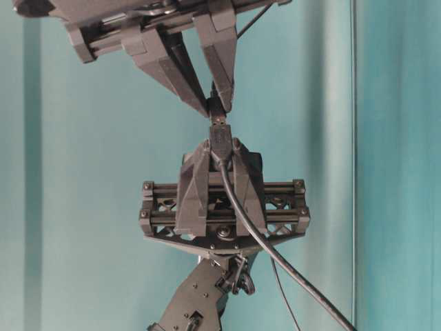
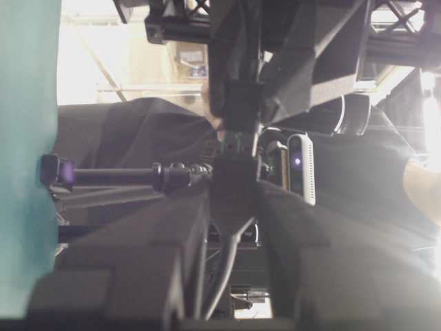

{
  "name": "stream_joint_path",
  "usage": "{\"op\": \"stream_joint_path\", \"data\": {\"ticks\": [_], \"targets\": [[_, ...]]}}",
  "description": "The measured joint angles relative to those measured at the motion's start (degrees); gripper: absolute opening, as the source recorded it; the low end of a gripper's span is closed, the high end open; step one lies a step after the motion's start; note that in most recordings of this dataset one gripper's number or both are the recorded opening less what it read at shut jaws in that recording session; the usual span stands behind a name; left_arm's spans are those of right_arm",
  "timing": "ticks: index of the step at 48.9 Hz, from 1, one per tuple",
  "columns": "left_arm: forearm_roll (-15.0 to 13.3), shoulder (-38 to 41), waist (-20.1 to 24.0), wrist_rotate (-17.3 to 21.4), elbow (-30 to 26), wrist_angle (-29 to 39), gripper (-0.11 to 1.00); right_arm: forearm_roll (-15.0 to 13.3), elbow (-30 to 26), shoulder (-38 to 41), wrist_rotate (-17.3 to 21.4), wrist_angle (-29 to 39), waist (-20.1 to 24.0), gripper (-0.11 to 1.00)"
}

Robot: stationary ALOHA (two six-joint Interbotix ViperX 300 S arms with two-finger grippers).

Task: Insert the USB using both arms.
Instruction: 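Push the plug into the socket with the right gripper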

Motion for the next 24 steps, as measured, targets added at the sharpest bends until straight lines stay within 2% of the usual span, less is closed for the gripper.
{"op": "stream_joint_path", "data": {"ticks": [24], "targets": [[0.2,1.4,-0.3,0.0,-2.0,0.2,0.22,0.0,-1.8,2.2,0.1,-0.5,-0.1,0.19]]}}
